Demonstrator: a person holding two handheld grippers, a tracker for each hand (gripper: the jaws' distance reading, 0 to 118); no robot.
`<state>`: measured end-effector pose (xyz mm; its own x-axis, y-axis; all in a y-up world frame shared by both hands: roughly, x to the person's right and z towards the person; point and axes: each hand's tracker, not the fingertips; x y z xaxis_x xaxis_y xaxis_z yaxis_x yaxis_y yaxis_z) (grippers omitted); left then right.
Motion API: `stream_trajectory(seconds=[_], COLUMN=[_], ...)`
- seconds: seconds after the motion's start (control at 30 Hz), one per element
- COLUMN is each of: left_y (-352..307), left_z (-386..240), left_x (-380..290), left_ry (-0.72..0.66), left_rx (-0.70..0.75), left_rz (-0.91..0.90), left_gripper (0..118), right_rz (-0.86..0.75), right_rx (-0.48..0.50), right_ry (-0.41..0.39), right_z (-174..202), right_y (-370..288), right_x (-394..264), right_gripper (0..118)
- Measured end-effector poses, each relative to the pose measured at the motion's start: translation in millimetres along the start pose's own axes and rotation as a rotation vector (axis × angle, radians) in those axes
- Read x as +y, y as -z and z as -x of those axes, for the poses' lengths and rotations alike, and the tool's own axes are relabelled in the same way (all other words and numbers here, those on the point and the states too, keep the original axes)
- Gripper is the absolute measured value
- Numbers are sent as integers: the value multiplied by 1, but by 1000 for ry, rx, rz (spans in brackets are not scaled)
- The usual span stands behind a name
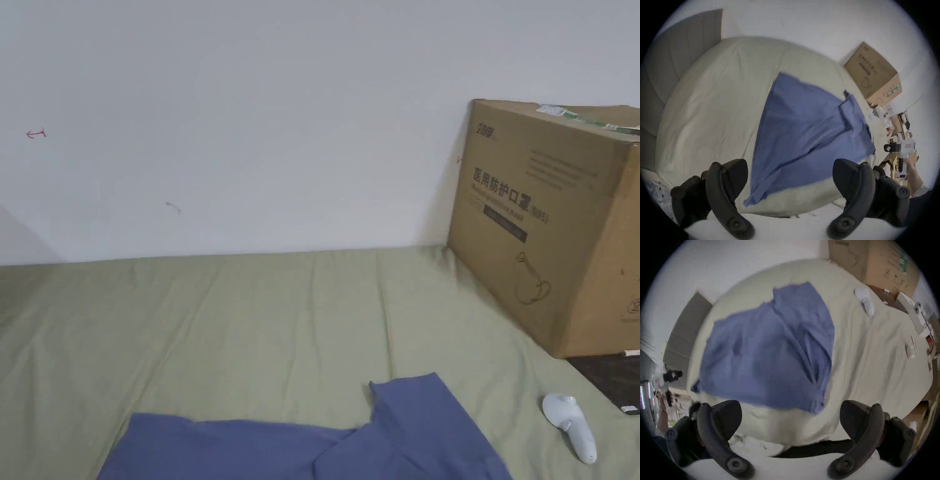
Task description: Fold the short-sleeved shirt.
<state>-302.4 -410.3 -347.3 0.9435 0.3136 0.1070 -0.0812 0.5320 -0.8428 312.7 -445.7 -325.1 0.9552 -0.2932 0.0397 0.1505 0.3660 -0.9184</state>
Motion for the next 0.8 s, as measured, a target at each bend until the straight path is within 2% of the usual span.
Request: stream_trajectory(seconds=[0.03,0.07,0.1,0.13,0.17,0.2,0.23,0.3,0.33,0.4,0.47,0.5,0.57,0.6,0.63,0.67,0.73,0.8], left_y=[-2,-2,-1,2,7,16,24,40,53,74,103,120,161,180,199,218,253,280], left_z=[-12,-22,-33,-44,-54,-58,-64,-68,-59,-54,-40,-33,-15,-8,0,9,28,41], left_x=[7,14,22,28,35,43,50,70,88,119,153,168,196,204,212,219,229,235], left_ry=[13,21,39,54,70,80,94,84,72,85,102,115,159,175,174,176,183,179], left_rx=[19,34,44,53,37,27,33,-11,-38,11,25,47,38,45,58,92,95,123], left_rz=[-55,-92,-121,-157,-170,-171,-176,-168,-138,-108,-99,-90,-16,38,73,108,133,154], left_gripper=[109,106,99,75,43,9,0,0,0,0,0,0,5,22,66,77,89,90], right_rz=[-58,-107,-165,-212,-242,-263,-294,-308,-323,-366,-374,-377,-347,-325,-294,-279,-238,-209], right_rx=[29,52,76,105,141,166,192,258,247,146,131,123,200,250,264,263,277,240], right_ry=[26,47,65,85,100,111,127,119,104,-1,-112,-139,-115,-82,-48,-23,2,-7], right_z=[5,9,12,18,24,30,36,44,49,63,69,76,75,72,70,67,60,53], right_y=[-5,-10,-12,-13,-12,-9,-7,-2,-1,-3,-3,-3,3,8,14,20,34,48], right_x=[7,14,21,28,34,39,43,54,58,67,80,83,94,99,103,105,110,114], right_gripper=[114,106,91,57,25,6,6,4,2,2,2,2,2,2,2,2,2,2])
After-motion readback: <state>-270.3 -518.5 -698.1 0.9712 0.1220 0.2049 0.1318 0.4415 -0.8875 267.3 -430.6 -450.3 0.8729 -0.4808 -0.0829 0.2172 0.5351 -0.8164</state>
